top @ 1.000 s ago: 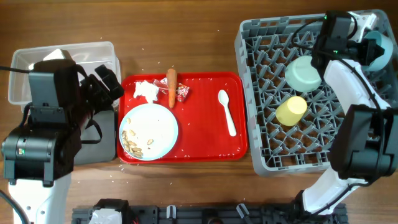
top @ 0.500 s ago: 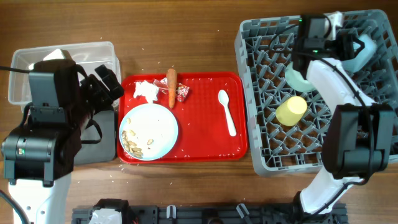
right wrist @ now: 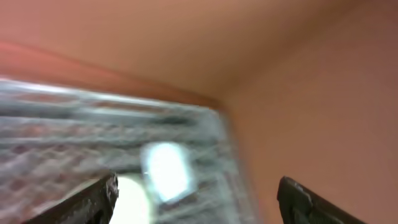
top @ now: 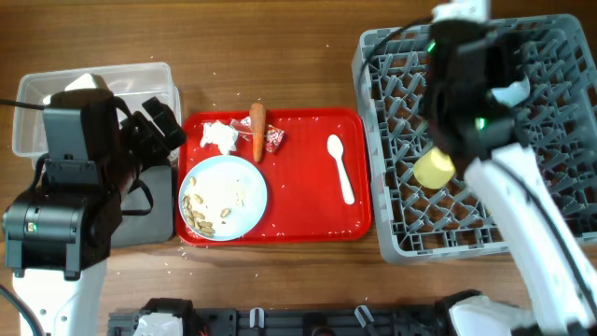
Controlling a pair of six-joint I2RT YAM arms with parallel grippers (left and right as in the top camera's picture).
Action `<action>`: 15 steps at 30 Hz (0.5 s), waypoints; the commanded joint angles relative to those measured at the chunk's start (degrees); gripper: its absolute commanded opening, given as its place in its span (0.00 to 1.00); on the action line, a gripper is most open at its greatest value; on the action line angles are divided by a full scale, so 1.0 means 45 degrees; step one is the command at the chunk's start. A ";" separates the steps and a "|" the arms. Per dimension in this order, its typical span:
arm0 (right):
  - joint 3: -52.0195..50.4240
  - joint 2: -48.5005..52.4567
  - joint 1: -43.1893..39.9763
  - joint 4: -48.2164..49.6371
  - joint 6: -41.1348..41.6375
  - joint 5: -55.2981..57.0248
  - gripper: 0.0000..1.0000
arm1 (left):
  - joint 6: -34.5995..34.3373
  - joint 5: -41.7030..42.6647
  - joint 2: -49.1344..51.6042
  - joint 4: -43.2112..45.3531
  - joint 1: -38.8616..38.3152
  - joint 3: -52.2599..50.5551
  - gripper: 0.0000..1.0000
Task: Sort waste into correct bins and load items into the dishwasher rack
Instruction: 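Carry the blue bowl to the rack's far corner and release, then grasp the white spoon on the red tray with the right gripper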
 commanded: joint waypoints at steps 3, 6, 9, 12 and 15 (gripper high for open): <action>-0.0185 0.0058 0.1914 -0.2973 0.6543 -0.9802 0.79 | -0.0029 -0.0253 0.0010 0.0029 -0.0015 0.0151 1.00; -0.0622 0.0947 0.2463 -0.3963 0.8665 -1.2308 0.76 | -0.0034 -0.0253 0.0010 0.0029 -0.0015 0.0151 1.00; -0.1054 0.2021 0.2764 -0.4148 0.9088 -1.1924 0.73 | -0.0034 -0.0253 0.0015 0.0029 -0.0015 0.0151 1.00; -0.1166 0.3298 0.2769 -0.4192 0.9661 -1.0841 0.69 | -0.0034 -0.0253 0.0015 0.0029 -0.0015 0.0151 1.00; -0.1166 0.4745 0.2759 -0.3672 0.9602 -1.0525 0.65 | -0.0029 -0.0253 0.0010 0.0029 -0.0015 0.0151 1.00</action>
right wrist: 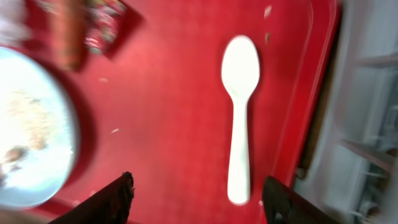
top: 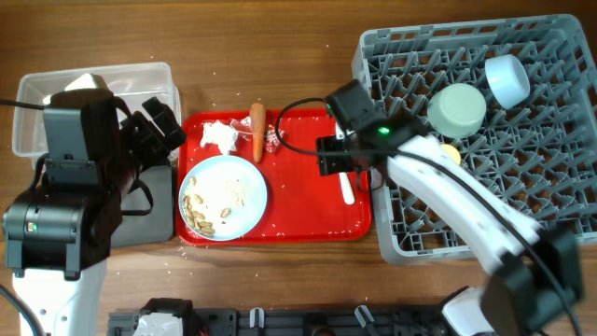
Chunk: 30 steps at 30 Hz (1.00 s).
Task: Sort waste into correct bins and load items into the dishwasher rack
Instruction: 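Grasp the white spoon on the red tray with the right gripper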
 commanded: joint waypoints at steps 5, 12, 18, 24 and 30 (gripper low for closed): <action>-0.0092 0.3143 -0.0029 0.0505 0.0515 0.0228 0.60 | -0.0034 -0.0253 0.0010 0.0029 -0.0015 0.0151 1.00; -0.0087 0.4036 -0.0029 0.1001 0.0515 0.0772 0.30 | -0.0034 -0.0253 0.0015 0.0029 -0.0015 0.0151 1.00; 0.0107 0.3206 -0.0029 0.0418 0.0432 0.0554 0.04 | -0.0034 -0.0253 0.0015 0.0029 -0.0015 0.0151 1.00; 0.0704 0.0024 -0.0146 0.0257 -0.0384 0.0913 0.04 | -0.0034 -0.0253 0.0015 0.0029 -0.0015 0.0151 1.00; 0.0704 -0.2443 -0.1491 0.0534 -0.0903 0.3643 0.04 | -0.0029 -0.0253 0.0015 0.0029 -0.0015 0.0151 1.00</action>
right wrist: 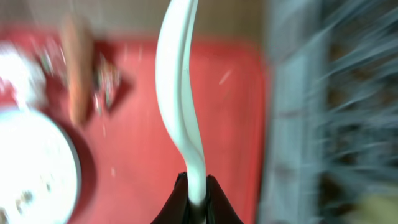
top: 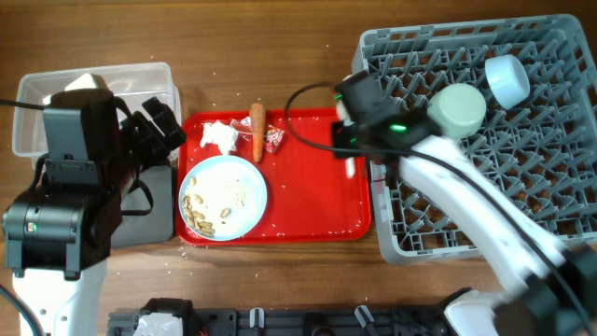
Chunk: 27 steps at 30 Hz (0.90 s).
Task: Sort waste into correct bins and load items into the dishwasher rack
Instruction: 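Grasp the white spoon on the red tray with the right gripper, then stand the white spoon upright in the dish rack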
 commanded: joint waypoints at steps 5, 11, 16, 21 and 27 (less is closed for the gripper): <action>0.0160 -0.0112 -0.2307 0.0758 -0.2336 0.1797 0.04 | -0.0029 -0.0253 0.0010 0.0029 -0.0015 0.0151 1.00; 0.0160 0.1511 -0.2909 0.0918 -0.3585 -0.0447 0.07 | -0.0034 -0.0253 0.0015 0.0029 -0.0015 0.0151 1.00; 0.0204 0.1447 -0.2900 0.0986 -0.2827 0.0155 0.51 | -0.0029 -0.0253 0.0010 0.0029 -0.0015 0.0151 1.00; 0.0515 -0.0146 -0.2798 0.0821 -0.2939 -0.1103 0.55 | -0.0034 -0.0253 0.0010 0.0029 -0.0015 0.0151 1.00; 0.0520 -0.4235 -0.2463 0.0525 -0.2803 -0.5926 1.00 | -0.0029 -0.0253 0.0015 0.0029 -0.0015 0.0151 1.00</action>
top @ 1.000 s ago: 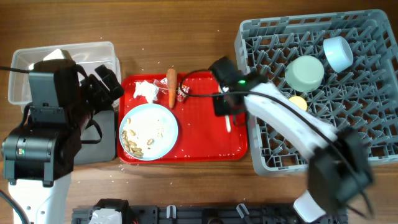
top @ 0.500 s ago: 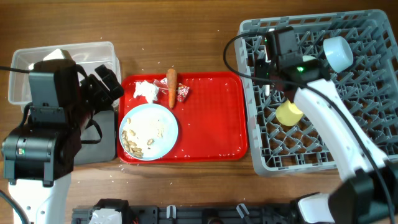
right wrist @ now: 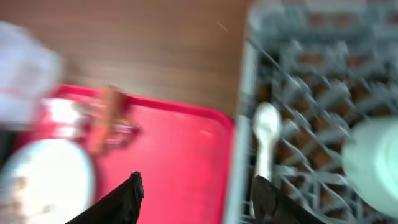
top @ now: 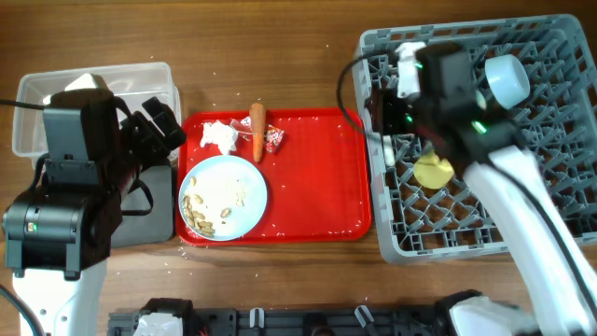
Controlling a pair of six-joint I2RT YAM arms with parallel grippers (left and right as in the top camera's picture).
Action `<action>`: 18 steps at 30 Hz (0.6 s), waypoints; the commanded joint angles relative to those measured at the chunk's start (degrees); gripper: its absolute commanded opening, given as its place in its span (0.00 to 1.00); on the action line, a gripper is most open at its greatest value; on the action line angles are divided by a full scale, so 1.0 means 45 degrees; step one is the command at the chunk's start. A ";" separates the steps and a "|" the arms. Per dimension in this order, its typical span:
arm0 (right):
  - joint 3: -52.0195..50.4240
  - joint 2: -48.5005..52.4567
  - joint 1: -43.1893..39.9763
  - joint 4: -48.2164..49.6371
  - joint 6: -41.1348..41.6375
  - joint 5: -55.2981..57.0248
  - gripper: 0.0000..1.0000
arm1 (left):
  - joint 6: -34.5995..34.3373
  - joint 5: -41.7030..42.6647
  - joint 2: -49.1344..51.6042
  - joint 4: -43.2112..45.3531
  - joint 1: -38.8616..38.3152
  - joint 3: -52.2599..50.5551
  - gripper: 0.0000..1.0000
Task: Sort waste into correct bins and load items into the dishwasher rack
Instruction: 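Stand the white spoon upright in the dish rack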
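The white plastic spoon [right wrist: 266, 134] lies in the left column of the grey dishwasher rack [top: 560, 233], bowl end away from the camera. My right gripper [right wrist: 199, 200] hangs open and empty over the border between the red tray [top: 317, 201] and the rack, its right finger [right wrist: 268, 198] close to the spoon's handle. The overhead view hides the spoon under the right arm. On the tray are a white plate [top: 222, 196] with food scraps, a carrot [top: 257, 131], a red wrapper [top: 274, 138] and a crumpled tissue [top: 219, 136]. My left gripper [top: 157, 126] stays at the far left.
In the rack are a white cup [top: 508, 79], a yellow item [top: 434, 171] and a pale green bowl [right wrist: 373, 155]. A clear container [top: 93, 79] and a dark bin [top: 154, 201] stand left of the tray, partly under the left arm.
My right gripper was shut on the spoon, held upright over the tray's right edge. It is now open and the spoon lies in the rack. The left arm has not moved.
At first my right arm was over the rack and the spoon lay on the tray. Then the open gripper was right above the spoon. Later it held the spoon off the tray. Now the spoon rests in the rack and the gripper is open.
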 commanded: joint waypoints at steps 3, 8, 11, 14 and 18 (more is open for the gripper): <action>0.0340 -0.3172 0.0175 -0.0257 0.1443 -0.3177 1.00 | -0.0034 -0.0253 0.0010 0.0029 -0.0015 0.0151 1.00; 0.0330 -0.4556 0.0170 -0.1885 0.0971 -0.1923 1.00 | -0.0034 -0.0253 0.0015 0.0029 -0.0015 0.0151 1.00; 0.0330 -0.5348 0.0170 -0.2730 0.0568 -0.0097 1.00 | -0.0034 -0.0253 0.0010 0.0029 -0.0015 0.0151 1.00; 0.0267 -0.6178 0.0170 -0.2803 -0.1059 0.0408 1.00 | -0.0034 -0.0253 0.0010 0.0029 -0.0015 0.0151 1.00; -0.0282 -0.7368 -0.0155 -0.2540 -0.1987 0.0767 1.00 | -0.0029 -0.0253 0.0015 0.0029 -0.0015 0.0151 1.00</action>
